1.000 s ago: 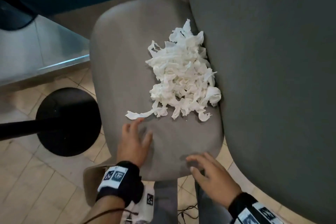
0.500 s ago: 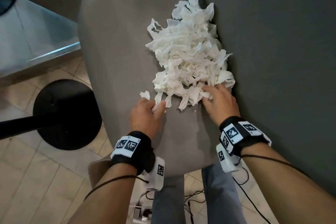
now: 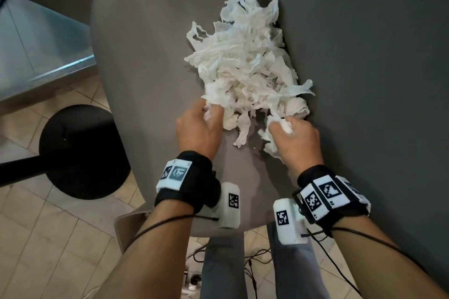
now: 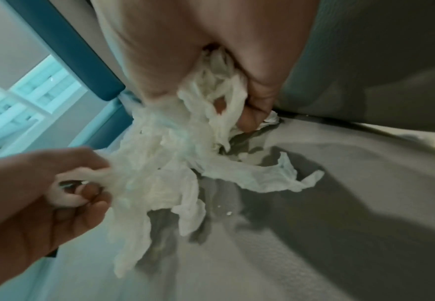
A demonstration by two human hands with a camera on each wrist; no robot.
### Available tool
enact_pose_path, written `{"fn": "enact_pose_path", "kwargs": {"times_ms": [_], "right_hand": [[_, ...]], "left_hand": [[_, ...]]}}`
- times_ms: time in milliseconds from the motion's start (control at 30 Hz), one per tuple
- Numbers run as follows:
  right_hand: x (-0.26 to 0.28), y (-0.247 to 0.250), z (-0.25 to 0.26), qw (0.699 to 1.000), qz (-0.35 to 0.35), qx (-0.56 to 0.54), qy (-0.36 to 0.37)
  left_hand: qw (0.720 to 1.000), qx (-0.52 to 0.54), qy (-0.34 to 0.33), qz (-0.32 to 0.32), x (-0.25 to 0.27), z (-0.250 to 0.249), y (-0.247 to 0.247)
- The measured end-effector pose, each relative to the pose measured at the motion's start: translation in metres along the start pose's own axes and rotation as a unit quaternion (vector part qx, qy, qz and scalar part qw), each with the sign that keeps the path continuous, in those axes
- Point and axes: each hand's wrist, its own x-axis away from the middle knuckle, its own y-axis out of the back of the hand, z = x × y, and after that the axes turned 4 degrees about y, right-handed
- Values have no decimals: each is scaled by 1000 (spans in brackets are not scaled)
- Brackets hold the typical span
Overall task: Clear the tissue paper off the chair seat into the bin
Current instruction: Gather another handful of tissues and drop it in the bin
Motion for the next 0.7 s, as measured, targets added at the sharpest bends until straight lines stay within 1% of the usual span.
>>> {"fn": "enact_pose_path", "kwargs": {"times_ms": [67,167,233,333,367,433,500,567,633,700], "right_hand": [[1,2,3,1000,1,4,12],[0,5,8,1000,9,13,17],[-2,4,8,999,16,10,27],[-6,-5,6,998,34,-16,49],[-6,-9,6,997,42,-16,58],[-7,-20,7,994,66,21,85],[-9,-33,7,987,104,82,97],[-13,-46,4,973,139,159,88],[-16,-55,4,962,136,217,97],[-18,-58,5,957,117,242,107]], "left_hand": [[999,35,-12,-34,9,1,14],[995,56,-26,-78,27,5,40],[994,74,-12,-82,37,12,54],[991,109,32,-77,44,29,63],[991,104,44,-73,45,34,63],[994,55,67,-63,44,41,57],[995,25,92,-36,40,44,48],[996,4,90,5,33,47,34],[996,-23,73,41,24,50,18],[994,-64,66,66,17,51,2]]}}
